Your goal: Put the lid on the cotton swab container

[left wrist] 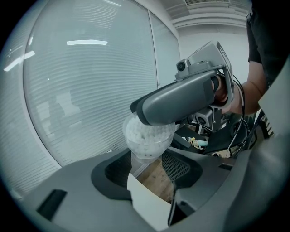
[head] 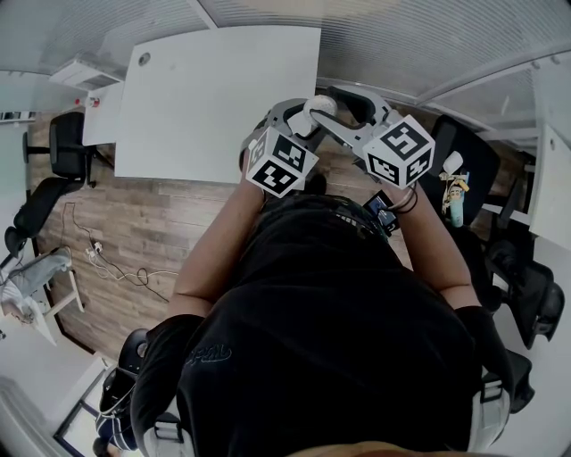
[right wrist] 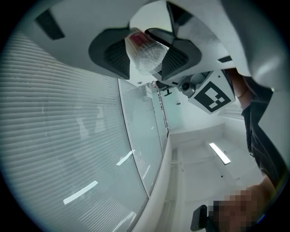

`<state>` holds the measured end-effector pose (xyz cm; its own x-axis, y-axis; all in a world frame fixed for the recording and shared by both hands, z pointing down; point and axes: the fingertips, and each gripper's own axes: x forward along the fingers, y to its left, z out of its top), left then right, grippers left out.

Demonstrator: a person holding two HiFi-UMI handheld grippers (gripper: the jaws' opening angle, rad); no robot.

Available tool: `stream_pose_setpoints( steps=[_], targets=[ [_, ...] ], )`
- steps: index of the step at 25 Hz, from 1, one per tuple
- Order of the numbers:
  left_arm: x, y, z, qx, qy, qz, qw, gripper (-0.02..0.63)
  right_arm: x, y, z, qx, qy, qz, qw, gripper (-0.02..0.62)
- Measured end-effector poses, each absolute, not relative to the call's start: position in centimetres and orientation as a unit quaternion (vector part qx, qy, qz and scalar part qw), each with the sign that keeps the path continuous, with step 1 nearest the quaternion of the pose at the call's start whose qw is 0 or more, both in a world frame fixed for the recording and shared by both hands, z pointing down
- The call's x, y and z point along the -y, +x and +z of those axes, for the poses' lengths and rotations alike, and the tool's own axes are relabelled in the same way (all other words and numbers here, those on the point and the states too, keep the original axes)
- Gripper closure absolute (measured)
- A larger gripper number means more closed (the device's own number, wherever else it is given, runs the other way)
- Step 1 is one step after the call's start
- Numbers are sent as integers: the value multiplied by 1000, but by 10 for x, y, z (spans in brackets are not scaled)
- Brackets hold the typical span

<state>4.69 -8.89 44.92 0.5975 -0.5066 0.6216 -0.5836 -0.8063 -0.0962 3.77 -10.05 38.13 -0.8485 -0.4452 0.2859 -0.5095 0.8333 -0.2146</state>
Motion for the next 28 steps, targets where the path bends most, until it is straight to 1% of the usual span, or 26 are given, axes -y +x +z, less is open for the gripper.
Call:
stream_pose_setpoints(
  steps=[7, 12, 17, 28],
  targets=[
    [90, 41, 457, 310, 887, 336, 65, 383, 107, 46, 379, 948, 264, 144, 101, 378],
    [92, 35, 460, 315, 884, 338, 70, 383, 110, 50, 381, 946, 273, 142, 99, 416],
    [94, 28, 464, 319, 881, 340, 75, 383, 113, 51, 386, 944, 282, 141, 100, 472],
    [94, 3, 480, 335, 871, 347, 89, 383, 115, 51, 401, 938, 298, 137, 111, 552]
  ],
)
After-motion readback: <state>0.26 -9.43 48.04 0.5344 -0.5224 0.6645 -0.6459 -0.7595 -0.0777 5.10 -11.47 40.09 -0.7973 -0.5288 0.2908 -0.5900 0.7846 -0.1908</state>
